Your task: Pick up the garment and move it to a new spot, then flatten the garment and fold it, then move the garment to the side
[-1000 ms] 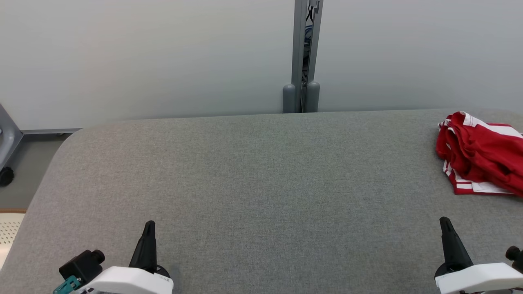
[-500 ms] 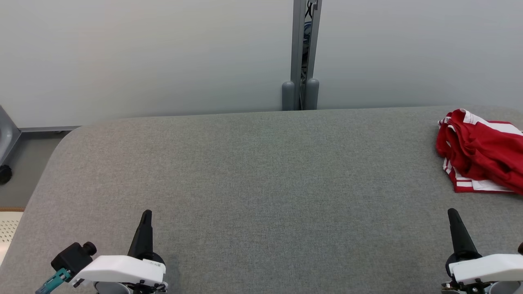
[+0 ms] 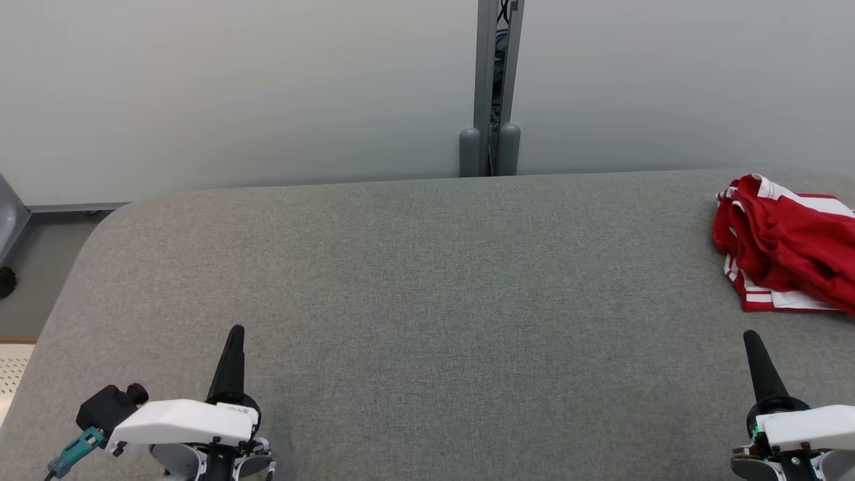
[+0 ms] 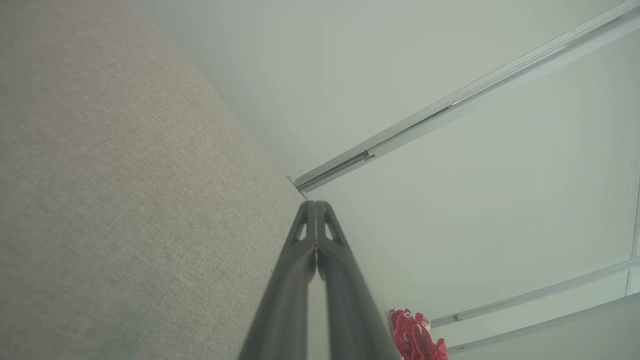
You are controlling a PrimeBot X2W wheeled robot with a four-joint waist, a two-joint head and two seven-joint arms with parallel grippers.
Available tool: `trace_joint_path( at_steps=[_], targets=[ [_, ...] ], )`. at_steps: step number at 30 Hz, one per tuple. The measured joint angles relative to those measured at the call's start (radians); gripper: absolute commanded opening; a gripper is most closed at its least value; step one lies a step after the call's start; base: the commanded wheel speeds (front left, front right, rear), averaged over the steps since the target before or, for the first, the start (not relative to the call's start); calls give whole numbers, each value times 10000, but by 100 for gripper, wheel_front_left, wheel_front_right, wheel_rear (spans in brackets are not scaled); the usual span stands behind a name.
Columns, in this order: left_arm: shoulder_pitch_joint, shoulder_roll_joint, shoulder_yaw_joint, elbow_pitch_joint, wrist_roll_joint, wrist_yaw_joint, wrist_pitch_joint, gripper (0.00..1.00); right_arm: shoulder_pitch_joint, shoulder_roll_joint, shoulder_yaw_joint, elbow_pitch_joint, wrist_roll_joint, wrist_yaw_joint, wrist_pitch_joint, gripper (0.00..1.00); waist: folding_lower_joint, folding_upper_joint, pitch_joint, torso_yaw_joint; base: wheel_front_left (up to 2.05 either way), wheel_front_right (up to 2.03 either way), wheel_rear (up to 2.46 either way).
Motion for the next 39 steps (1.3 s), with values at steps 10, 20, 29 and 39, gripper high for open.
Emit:
trace_joint_path(
  at_steps=[10, 20, 29, 39],
  targets=[
    [-297, 2, 79, 71, -928, -102, 174, 0, -171, -10, -221, 25, 840, 0, 242, 0, 0, 0, 60, -19, 0, 0, 0],
    [-542, 6, 150, 169, -1816, -213, 357, 0, -356, -21, -445, 56, 1720, 0, 531, 0, 0, 0, 127, -40, 0, 0, 0],
    [-730, 12, 213, 251, -2583, -301, 504, 0, -523, -33, -606, 84, 2435, 0, 763, 0, 0, 0, 187, -58, 0, 0, 0],
    [-940, 15, 286, 330, -3392, -389, 677, 0, -644, -38, -811, 127, 3156, 0, 1016, 0, 0, 0, 254, -79, 0, 0, 0]
  ],
)
